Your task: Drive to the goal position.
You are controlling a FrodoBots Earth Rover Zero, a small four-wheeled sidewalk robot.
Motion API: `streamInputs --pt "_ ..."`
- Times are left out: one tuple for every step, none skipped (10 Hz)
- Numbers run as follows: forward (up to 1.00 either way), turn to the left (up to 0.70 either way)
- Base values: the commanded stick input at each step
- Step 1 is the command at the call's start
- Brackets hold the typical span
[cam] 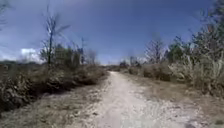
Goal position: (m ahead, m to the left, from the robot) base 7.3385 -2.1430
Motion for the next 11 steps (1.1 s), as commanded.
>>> streamInputs --pt "0.70 0.00" --pt "0.70 0.00" --pt "0.70 0.00" --pt "0.70 -0.10" --pt "0.70 -0.05" --pt "0.70 0.00" --pt "0.70 0.00" --pt "0.70 0.00" --pt "0.70 0.00" --pt "0.70 0.00" --pt "0.70 0.00"
